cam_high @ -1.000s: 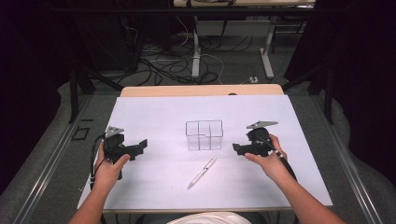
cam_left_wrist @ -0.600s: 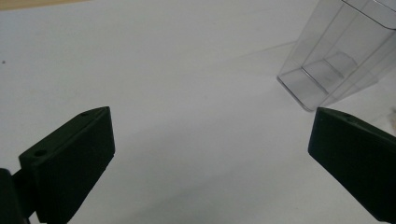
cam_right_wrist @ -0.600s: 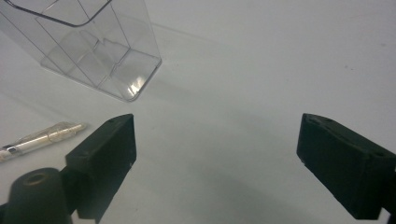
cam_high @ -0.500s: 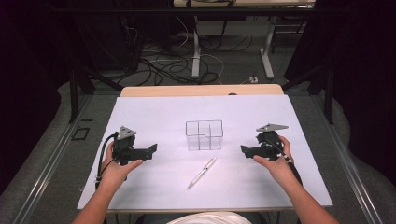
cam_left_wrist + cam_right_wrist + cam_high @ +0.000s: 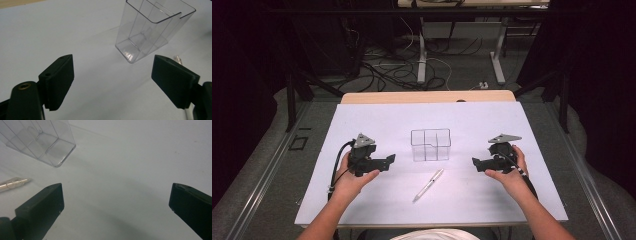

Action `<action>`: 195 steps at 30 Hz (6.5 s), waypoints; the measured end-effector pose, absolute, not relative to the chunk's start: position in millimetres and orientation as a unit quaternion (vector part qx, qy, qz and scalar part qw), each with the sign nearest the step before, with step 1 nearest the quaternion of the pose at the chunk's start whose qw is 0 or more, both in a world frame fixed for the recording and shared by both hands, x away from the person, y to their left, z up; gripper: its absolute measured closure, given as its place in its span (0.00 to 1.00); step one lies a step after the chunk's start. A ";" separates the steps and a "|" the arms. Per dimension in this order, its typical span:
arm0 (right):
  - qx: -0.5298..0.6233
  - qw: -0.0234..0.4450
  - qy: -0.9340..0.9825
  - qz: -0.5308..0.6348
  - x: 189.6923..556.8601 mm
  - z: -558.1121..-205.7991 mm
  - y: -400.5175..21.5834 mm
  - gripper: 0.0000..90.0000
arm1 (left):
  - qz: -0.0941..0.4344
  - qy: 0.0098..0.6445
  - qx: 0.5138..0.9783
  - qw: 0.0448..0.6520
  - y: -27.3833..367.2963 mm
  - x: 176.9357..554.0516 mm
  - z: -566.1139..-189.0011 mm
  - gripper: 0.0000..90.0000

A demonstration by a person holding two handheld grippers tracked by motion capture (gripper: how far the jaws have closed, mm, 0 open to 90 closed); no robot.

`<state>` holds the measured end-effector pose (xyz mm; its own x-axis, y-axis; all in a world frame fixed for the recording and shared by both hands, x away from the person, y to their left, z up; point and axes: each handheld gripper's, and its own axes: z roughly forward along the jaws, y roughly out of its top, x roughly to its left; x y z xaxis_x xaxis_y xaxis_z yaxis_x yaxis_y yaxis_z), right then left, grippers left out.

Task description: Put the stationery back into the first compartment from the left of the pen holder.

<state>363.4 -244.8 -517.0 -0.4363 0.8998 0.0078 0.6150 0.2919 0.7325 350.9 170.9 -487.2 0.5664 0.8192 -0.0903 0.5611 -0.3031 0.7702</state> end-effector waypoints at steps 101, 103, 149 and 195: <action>0.467 0.218 0.791 0.330 361.3 -523.5 -245.3 0.03 | 0.020 0.365 0.906 0.213 51.5 318.2 -532.2 0.88; 0.466 0.217 0.792 0.330 361.4 -523.6 -245.0 0.03 | 0.018 0.369 0.905 0.212 51.5 318.3 -532.0 0.88; 0.152 0.298 0.901 0.275 337.0 -503.4 -177.5 0.38 | -0.012 0.362 0.899 0.247 84.3 327.9 -501.1 0.89; -0.199 0.389 0.871 0.226 299.9 -511.6 -79.5 0.62 | -0.071 0.378 0.884 0.265 119.3 338.3 -490.5 0.89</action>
<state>299.9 -79.5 -511.6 -0.6175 -0.1711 -0.7678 -0.5224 0.8189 0.2377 338.3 119.3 -490.5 0.7041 0.6309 -0.3257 0.7061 -0.5736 0.4152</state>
